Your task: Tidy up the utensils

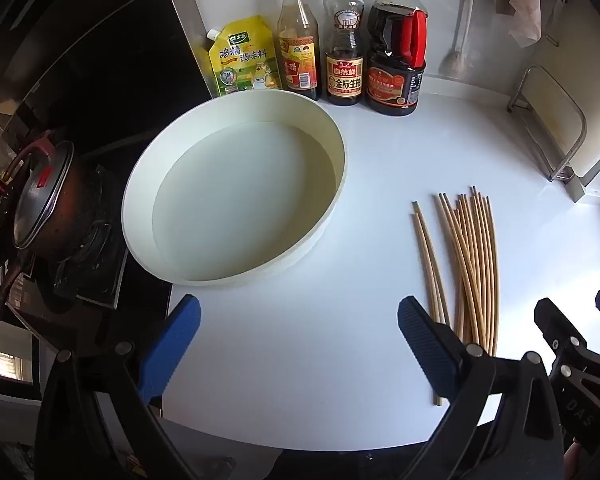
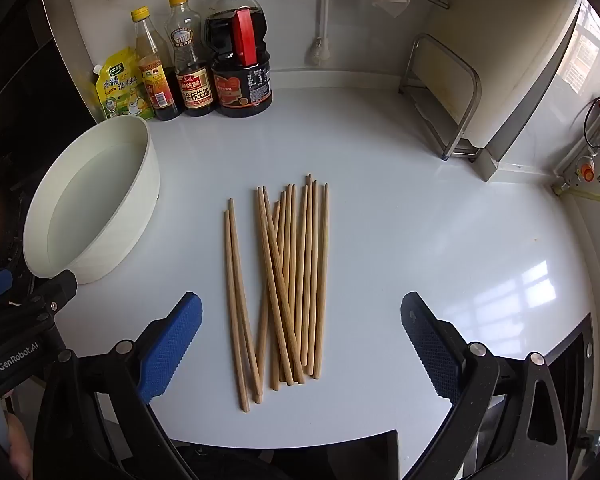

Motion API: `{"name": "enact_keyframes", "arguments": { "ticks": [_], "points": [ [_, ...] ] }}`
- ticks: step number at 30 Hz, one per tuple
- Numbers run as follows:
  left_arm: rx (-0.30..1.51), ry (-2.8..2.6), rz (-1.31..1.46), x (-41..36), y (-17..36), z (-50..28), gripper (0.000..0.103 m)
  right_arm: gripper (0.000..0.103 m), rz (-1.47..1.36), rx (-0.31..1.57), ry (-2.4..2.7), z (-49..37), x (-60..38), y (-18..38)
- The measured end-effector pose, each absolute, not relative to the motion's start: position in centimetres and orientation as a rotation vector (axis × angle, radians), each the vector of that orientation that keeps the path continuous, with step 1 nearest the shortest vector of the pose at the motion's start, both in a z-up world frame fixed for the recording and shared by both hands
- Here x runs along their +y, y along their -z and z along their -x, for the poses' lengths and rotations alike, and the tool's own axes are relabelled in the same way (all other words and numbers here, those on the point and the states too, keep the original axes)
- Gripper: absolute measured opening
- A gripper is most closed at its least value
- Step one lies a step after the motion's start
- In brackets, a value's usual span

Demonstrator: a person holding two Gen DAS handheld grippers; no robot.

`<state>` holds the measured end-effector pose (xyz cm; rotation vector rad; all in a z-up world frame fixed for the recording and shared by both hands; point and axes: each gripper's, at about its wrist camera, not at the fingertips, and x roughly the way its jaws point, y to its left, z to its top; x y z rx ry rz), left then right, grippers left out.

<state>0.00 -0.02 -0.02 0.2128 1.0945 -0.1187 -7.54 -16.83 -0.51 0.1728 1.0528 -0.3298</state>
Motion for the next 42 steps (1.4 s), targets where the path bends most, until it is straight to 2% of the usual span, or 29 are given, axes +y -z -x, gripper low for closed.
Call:
{"name": "enact_keyframes", "arguments": {
  "ticks": [42],
  "points": [
    [1.086, 0.112, -0.220, -0.30, -0.29, -0.17, 0.097, 0.095, -0.180, 1.052, 0.324, 6.97, -16.72, 0.22]
  ]
}}
